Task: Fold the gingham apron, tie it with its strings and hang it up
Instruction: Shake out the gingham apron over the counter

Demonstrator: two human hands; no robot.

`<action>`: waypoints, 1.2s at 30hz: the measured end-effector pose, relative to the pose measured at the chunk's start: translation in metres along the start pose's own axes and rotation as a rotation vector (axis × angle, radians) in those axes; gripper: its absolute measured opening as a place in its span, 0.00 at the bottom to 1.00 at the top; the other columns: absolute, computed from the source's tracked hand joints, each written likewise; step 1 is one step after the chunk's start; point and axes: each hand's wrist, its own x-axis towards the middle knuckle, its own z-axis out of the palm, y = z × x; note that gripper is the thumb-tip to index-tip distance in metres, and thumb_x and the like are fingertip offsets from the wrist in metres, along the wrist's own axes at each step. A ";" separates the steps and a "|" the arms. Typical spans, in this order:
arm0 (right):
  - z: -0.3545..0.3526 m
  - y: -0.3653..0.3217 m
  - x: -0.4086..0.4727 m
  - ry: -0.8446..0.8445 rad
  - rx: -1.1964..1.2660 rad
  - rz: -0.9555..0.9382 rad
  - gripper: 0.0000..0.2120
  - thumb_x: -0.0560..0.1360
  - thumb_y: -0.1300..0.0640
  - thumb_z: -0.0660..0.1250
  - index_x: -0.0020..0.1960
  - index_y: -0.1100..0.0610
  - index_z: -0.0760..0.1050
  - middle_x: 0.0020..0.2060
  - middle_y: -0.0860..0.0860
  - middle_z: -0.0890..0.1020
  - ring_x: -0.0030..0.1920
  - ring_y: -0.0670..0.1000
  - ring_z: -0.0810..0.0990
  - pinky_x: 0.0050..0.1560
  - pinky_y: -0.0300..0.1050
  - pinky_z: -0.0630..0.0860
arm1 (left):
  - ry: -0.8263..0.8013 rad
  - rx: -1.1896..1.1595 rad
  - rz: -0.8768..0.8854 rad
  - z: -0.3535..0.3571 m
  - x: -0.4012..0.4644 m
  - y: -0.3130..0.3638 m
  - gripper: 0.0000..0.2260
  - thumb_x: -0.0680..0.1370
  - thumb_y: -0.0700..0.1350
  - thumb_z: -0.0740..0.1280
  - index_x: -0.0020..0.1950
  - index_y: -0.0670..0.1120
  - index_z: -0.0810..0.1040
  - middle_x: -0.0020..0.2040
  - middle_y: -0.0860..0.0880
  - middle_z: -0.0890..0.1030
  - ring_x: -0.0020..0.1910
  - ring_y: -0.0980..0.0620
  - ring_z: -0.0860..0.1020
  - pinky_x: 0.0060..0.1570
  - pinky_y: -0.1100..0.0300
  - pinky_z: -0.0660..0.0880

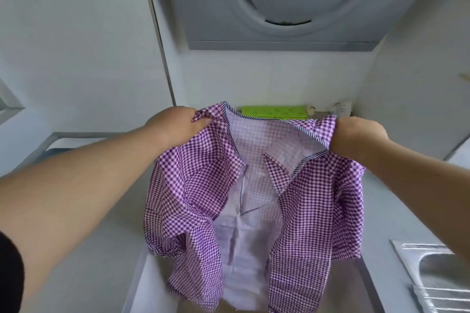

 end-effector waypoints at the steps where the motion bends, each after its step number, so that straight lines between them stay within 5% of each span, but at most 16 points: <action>1: -0.001 -0.002 0.005 0.000 -0.009 -0.002 0.20 0.81 0.42 0.56 0.67 0.48 0.77 0.64 0.48 0.81 0.65 0.57 0.80 0.59 0.56 0.77 | 0.012 0.008 0.002 0.001 0.007 -0.001 0.28 0.82 0.70 0.54 0.44 0.48 0.78 0.42 0.48 0.82 0.41 0.49 0.81 0.46 0.51 0.80; 10: 0.003 -0.001 0.096 -0.013 -0.135 -0.044 0.21 0.85 0.48 0.52 0.73 0.47 0.73 0.70 0.46 0.77 0.70 0.55 0.76 0.61 0.56 0.77 | -0.008 0.026 0.016 0.021 0.103 0.002 0.27 0.84 0.68 0.52 0.47 0.48 0.78 0.44 0.49 0.81 0.42 0.50 0.80 0.48 0.51 0.79; 15: 0.021 0.006 0.178 -0.008 -0.137 -0.046 0.19 0.84 0.49 0.54 0.67 0.52 0.78 0.64 0.52 0.82 0.64 0.59 0.80 0.56 0.54 0.79 | -0.029 0.085 0.002 0.043 0.170 0.010 0.25 0.84 0.66 0.53 0.48 0.48 0.76 0.44 0.49 0.80 0.45 0.48 0.79 0.47 0.51 0.77; 18: 0.039 0.008 0.233 0.001 -0.145 -0.118 0.20 0.82 0.48 0.54 0.63 0.52 0.80 0.60 0.52 0.83 0.62 0.58 0.81 0.58 0.55 0.79 | -0.048 0.112 -0.040 0.060 0.211 0.009 0.26 0.84 0.67 0.53 0.60 0.48 0.79 0.51 0.48 0.82 0.50 0.47 0.80 0.52 0.49 0.78; 24: 0.070 -0.003 0.310 -0.066 -0.150 -0.215 0.18 0.84 0.49 0.54 0.65 0.52 0.79 0.63 0.51 0.82 0.64 0.57 0.81 0.45 0.52 0.74 | -0.069 0.075 -0.052 0.082 0.257 0.012 0.22 0.87 0.61 0.53 0.76 0.54 0.73 0.69 0.45 0.79 0.64 0.43 0.78 0.59 0.51 0.73; 29: 0.111 -0.020 0.359 -0.053 -0.149 -0.221 0.17 0.80 0.50 0.58 0.62 0.51 0.81 0.58 0.55 0.78 0.62 0.62 0.78 0.46 0.55 0.74 | -0.104 0.202 -0.157 0.099 0.302 0.003 0.22 0.86 0.61 0.54 0.58 0.48 0.81 0.51 0.48 0.77 0.50 0.47 0.77 0.48 0.52 0.75; 36: 0.163 -0.047 0.400 -0.173 0.134 -0.095 0.14 0.76 0.61 0.59 0.54 0.58 0.82 0.53 0.59 0.83 0.54 0.63 0.83 0.48 0.55 0.79 | -0.264 0.129 -0.376 0.155 0.349 -0.009 0.14 0.84 0.48 0.61 0.53 0.42 0.83 0.50 0.45 0.86 0.45 0.45 0.83 0.50 0.52 0.79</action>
